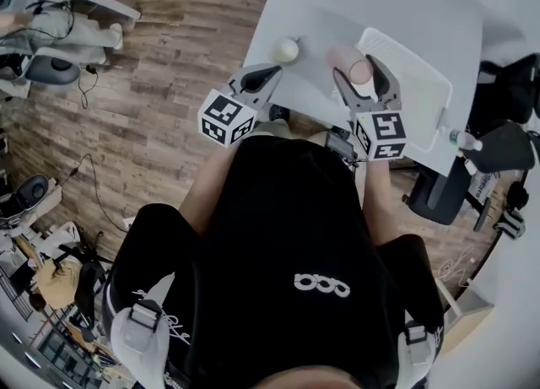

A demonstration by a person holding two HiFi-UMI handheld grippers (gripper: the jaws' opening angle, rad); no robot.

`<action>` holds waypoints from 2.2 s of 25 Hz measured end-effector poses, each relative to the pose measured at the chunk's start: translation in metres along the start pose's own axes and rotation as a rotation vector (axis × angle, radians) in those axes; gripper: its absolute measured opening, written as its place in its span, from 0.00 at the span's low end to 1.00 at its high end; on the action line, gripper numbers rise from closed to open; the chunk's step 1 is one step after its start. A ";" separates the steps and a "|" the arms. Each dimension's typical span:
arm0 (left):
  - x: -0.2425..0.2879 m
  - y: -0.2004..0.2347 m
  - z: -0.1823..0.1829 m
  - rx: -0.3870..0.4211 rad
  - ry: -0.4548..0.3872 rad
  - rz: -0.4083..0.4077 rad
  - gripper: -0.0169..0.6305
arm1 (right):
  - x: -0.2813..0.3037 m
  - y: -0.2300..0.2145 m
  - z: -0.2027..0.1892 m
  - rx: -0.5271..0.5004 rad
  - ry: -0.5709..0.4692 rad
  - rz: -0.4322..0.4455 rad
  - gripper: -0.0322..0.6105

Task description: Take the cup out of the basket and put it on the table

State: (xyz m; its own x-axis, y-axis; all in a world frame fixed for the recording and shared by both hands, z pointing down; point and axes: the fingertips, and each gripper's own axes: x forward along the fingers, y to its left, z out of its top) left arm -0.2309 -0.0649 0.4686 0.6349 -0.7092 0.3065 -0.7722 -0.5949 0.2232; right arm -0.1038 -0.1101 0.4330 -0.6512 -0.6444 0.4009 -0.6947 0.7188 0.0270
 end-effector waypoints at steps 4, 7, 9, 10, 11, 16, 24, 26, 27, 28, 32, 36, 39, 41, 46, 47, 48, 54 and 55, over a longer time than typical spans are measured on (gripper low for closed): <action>-0.027 0.018 -0.008 -0.028 -0.013 0.075 0.04 | 0.024 0.026 0.006 -0.025 0.001 0.072 0.52; -0.046 0.029 -0.014 -0.049 -0.021 0.126 0.04 | 0.040 0.047 0.008 -0.046 0.007 0.129 0.52; -0.056 0.035 -0.017 -0.059 -0.023 0.153 0.04 | 0.049 0.059 0.008 -0.057 0.014 0.162 0.52; -0.061 0.037 -0.018 -0.063 -0.025 0.165 0.04 | 0.053 0.064 0.009 -0.060 0.016 0.177 0.52; -0.065 0.040 -0.018 -0.066 -0.026 0.176 0.04 | 0.056 0.070 0.010 -0.063 0.017 0.190 0.52; -0.085 0.045 -0.025 -0.082 -0.032 0.224 0.04 | 0.066 0.089 0.008 -0.074 0.029 0.236 0.52; -0.098 0.058 -0.029 -0.100 -0.035 0.247 0.04 | 0.078 0.103 0.002 -0.081 0.067 0.257 0.52; -0.098 0.061 -0.029 -0.102 -0.035 0.244 0.04 | 0.079 0.106 -0.004 -0.077 0.081 0.257 0.52; -0.098 0.061 -0.029 -0.102 -0.034 0.241 0.04 | 0.078 0.107 -0.008 -0.071 0.088 0.257 0.52; -0.096 0.060 -0.029 -0.102 -0.033 0.237 0.04 | 0.075 0.107 -0.012 -0.065 0.095 0.257 0.52; -0.086 0.050 -0.029 -0.094 -0.025 0.214 0.04 | 0.055 0.107 -0.032 -0.045 0.121 0.242 0.52; -0.074 0.047 -0.026 -0.090 -0.014 0.179 0.04 | 0.039 0.111 -0.049 -0.015 0.159 0.227 0.52; -0.065 0.046 -0.024 -0.082 -0.006 0.149 0.04 | 0.034 0.112 -0.061 0.014 0.177 0.210 0.52; -0.059 0.043 -0.023 -0.076 -0.002 0.130 0.04 | 0.031 0.111 -0.067 0.027 0.184 0.198 0.52; -0.045 0.037 -0.021 -0.059 0.010 0.095 0.04 | 0.027 0.103 -0.072 0.040 0.185 0.177 0.52; -0.044 0.036 -0.021 -0.056 0.011 0.089 0.04 | 0.026 0.103 -0.073 0.043 0.187 0.173 0.52; -0.044 0.035 -0.020 -0.053 0.010 0.084 0.04 | 0.026 0.103 -0.073 0.044 0.188 0.169 0.52; -0.042 0.033 -0.018 -0.048 0.008 0.077 0.04 | 0.025 0.100 -0.074 0.046 0.189 0.160 0.52; -0.041 0.034 -0.018 -0.048 0.008 0.077 0.04 | 0.025 0.099 -0.074 0.046 0.188 0.160 0.52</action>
State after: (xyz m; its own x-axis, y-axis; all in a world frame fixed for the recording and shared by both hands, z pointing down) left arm -0.2837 -0.0487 0.4803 0.5735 -0.7489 0.3321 -0.8192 -0.5196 0.2429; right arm -0.1663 -0.0362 0.5138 -0.6885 -0.4602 0.5606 -0.6033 0.7924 -0.0905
